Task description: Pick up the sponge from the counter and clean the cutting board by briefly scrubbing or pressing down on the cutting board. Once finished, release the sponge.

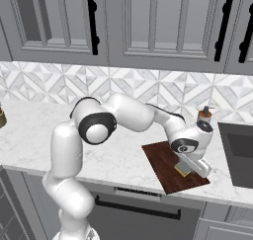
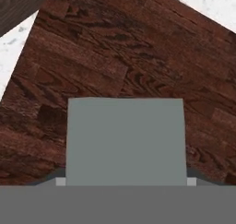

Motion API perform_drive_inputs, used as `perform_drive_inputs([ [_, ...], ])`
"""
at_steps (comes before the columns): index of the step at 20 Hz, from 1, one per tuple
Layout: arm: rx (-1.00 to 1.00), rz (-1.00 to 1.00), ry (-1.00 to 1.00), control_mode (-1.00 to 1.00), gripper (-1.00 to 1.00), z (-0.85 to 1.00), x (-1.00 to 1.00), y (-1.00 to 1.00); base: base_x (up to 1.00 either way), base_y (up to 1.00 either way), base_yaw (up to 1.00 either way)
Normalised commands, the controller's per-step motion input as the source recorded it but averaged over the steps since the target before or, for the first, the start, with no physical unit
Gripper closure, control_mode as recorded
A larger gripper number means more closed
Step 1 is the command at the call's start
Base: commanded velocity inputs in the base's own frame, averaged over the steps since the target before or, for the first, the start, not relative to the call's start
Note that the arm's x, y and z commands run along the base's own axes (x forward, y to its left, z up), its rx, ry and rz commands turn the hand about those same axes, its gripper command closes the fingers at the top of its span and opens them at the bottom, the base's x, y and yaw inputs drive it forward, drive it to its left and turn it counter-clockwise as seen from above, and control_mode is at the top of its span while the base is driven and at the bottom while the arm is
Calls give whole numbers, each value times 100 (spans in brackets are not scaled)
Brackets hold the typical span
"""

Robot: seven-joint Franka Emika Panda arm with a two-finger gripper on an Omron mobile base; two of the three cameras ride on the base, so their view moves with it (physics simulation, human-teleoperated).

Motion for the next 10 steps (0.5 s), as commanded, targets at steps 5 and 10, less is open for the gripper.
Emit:
perform_drive_inputs([
  [5,-5,43,-19,-100,100,-20,-94,-55,0,0,0],
  [10,-9,49,-19,-100,100,-14,-74,-64,0,0,0],
])
